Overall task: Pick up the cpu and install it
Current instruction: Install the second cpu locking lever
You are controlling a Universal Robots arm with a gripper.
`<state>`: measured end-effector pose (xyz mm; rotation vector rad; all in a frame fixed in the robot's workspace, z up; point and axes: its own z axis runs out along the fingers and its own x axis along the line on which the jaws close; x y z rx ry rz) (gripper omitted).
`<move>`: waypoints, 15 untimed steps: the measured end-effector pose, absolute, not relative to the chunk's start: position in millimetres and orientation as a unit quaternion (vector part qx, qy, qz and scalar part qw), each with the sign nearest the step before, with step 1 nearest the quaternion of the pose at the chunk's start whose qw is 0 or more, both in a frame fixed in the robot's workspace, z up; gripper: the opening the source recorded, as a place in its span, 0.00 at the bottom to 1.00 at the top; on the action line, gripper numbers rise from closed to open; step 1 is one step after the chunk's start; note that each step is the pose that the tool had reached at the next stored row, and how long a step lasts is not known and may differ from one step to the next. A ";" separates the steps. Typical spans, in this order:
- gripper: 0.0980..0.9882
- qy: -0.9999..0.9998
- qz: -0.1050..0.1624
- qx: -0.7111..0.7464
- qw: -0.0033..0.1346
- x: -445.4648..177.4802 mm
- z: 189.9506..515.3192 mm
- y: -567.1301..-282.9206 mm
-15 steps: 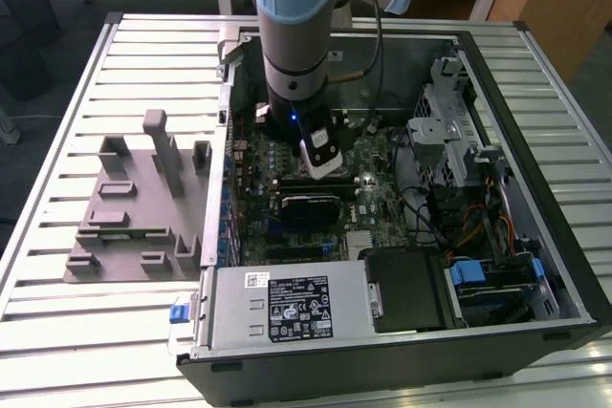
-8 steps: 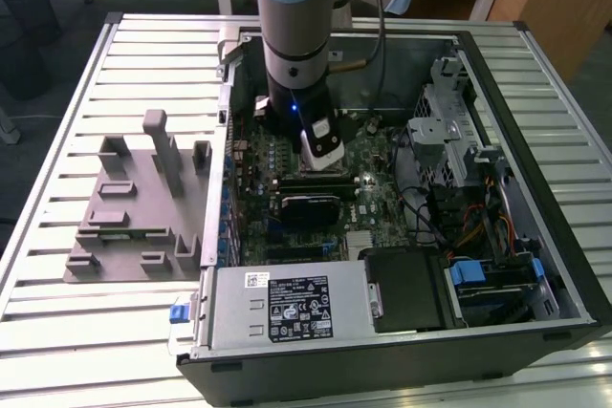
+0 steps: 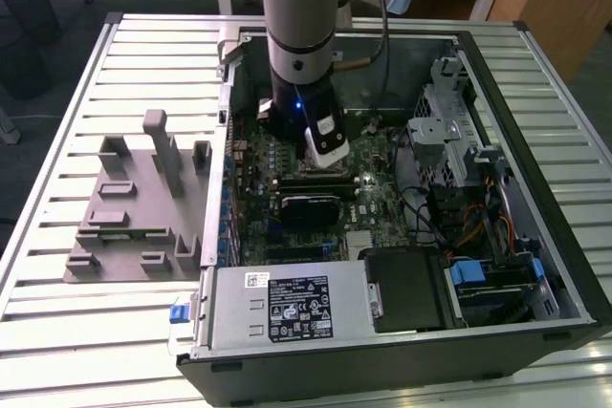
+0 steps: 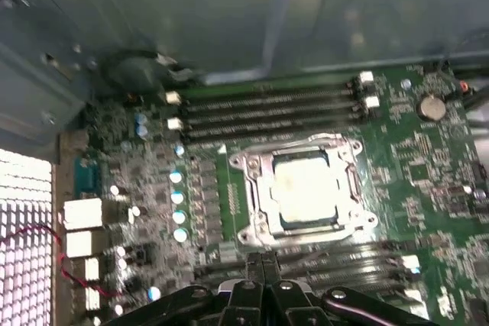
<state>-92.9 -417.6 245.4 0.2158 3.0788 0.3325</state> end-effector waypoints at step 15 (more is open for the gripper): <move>0.01 0.994 0.081 0.073 0.020 -72.7 239.2 -417.5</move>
